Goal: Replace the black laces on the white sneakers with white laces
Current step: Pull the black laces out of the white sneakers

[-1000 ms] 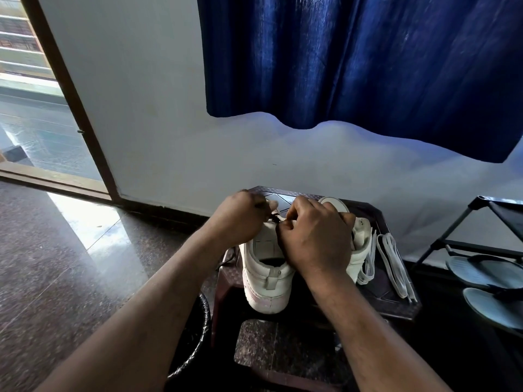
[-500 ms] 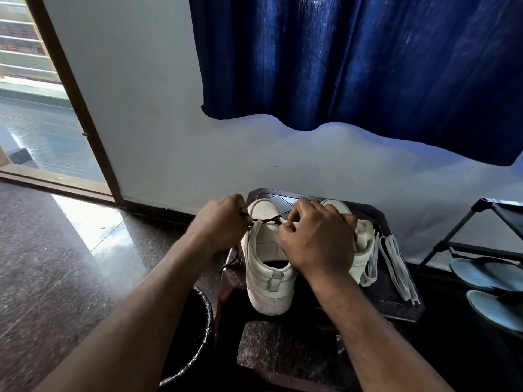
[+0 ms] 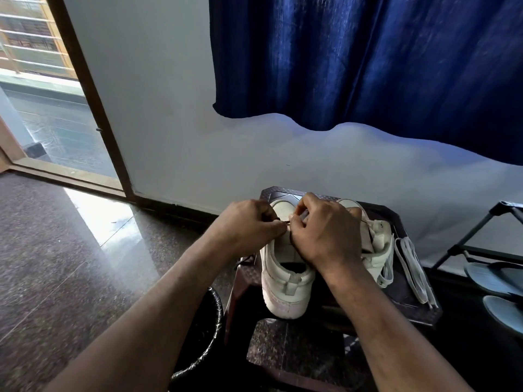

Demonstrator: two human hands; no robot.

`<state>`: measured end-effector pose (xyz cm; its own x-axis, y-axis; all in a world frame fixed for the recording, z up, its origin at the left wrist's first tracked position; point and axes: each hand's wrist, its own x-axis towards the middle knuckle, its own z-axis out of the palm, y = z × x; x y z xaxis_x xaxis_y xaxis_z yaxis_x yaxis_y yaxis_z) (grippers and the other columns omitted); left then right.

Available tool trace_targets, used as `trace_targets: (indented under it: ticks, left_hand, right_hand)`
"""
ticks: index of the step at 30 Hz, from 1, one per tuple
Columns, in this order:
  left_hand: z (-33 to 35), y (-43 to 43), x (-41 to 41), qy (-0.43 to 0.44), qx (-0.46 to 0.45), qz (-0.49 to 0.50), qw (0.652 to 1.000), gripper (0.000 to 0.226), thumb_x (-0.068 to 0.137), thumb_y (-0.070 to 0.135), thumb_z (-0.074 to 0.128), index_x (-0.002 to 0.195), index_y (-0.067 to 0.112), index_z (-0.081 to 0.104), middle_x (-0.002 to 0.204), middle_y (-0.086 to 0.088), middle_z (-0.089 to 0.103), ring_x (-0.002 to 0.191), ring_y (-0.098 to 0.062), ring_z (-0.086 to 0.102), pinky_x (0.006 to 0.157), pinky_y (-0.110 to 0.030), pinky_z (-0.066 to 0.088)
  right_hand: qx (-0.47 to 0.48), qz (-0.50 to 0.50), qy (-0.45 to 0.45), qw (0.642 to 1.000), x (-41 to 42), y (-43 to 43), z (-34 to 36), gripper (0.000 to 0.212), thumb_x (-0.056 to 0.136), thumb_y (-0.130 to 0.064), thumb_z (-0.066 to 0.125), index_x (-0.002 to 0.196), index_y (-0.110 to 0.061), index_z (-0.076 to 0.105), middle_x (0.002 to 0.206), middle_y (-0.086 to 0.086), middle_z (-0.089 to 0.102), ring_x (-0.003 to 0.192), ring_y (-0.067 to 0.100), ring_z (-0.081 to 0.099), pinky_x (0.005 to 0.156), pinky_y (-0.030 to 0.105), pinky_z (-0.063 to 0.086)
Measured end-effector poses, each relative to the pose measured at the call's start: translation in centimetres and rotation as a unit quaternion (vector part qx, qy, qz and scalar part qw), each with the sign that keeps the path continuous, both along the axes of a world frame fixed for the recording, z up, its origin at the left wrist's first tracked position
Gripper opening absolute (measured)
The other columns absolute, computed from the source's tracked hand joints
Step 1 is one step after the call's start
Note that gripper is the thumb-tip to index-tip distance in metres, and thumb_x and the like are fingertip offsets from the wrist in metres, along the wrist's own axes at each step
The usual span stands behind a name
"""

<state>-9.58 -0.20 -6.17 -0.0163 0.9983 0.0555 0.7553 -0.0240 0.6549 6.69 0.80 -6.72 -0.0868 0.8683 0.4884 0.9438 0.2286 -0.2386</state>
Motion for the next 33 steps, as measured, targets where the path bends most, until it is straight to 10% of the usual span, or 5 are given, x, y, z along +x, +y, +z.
trace_targets:
  ticks: [10, 20, 33]
  left_hand:
    - [-1.0, -0.4, 0.6, 0.101, 0.079, 0.049, 0.990, 0.018, 0.078, 0.042, 0.065, 0.082, 0.024, 0.062, 0.086, -0.002, 0.070, 0.085, -0.031, 0.067, 0.068, -0.033, 0.052]
    - [-1.6, 0.2, -0.6, 0.071, 0.094, 0.038, 0.992, 0.028, 0.079, 0.041, 0.062, 0.105, 0.038, 0.069, 0.097, 0.006, 0.066, 0.090, -0.024, 0.066, 0.079, -0.038, 0.057]
    - [-2.0, 0.0, -0.1, 0.058, 0.095, 0.068, 0.991, 0.022, 0.078, 0.039, 0.058, 0.096, 0.036, 0.069, 0.085, 0.002, 0.073, 0.084, -0.026, 0.068, 0.071, -0.036, 0.057]
  right_hand:
    - [-0.157, 0.064, -0.065, 0.983, -0.3, 0.7, 0.3, 0.030, 0.091, -0.043, 0.060, 0.119, -0.042, 0.071, 0.111, -0.006, 0.061, 0.118, 0.023, 0.056, 0.098, 0.043, 0.037]
    - [-0.036, 0.090, 0.252, 0.963, -1.1, 1.3, -2.1, 0.018, 0.083, -0.028, 0.083, 0.078, -0.022, 0.068, 0.086, -0.006, 0.063, 0.088, 0.023, 0.061, 0.079, 0.032, 0.047]
    - [-0.057, 0.040, 0.098, 0.993, -1.1, 1.1, -1.5, 0.012, 0.089, -0.031, 0.073, 0.099, -0.026, 0.072, 0.100, 0.000, 0.069, 0.107, 0.031, 0.058, 0.085, 0.043, 0.053]
